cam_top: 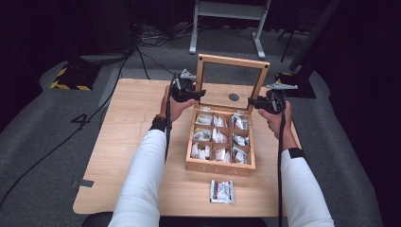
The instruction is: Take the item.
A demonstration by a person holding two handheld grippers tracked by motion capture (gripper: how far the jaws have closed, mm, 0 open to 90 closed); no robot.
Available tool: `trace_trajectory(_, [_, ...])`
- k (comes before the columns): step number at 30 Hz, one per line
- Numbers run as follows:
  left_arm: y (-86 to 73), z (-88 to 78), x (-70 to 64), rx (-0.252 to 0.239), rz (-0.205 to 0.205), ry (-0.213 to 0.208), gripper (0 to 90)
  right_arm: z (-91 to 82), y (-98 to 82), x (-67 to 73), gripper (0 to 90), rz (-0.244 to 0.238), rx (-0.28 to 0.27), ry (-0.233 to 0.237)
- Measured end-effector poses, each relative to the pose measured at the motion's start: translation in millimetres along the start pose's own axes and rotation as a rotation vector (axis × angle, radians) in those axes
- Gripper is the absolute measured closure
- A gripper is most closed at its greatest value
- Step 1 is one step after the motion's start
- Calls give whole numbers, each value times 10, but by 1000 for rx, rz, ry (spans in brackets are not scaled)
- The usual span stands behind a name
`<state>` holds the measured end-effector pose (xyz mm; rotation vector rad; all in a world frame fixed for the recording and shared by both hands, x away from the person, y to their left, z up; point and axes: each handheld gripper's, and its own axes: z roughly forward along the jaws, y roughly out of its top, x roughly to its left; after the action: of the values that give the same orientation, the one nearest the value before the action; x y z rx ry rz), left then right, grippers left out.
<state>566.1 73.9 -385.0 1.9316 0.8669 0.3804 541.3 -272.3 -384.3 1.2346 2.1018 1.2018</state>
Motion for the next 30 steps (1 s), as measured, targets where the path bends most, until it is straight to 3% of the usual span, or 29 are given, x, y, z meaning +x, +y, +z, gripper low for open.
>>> trace_trajectory(10, [-22,-101,-24,-26,2,-16,587,-139,8,11,643,-17,-38,10])
trace_trajectory(21, [-10,-249,-78,-48,29,-26,607,-211,0,58,642,-70,-24,12])
trace_trajectory(30, [-32,-314,-132,-44,53,-25,605,-289,-22,73,629,-60,-48,36])
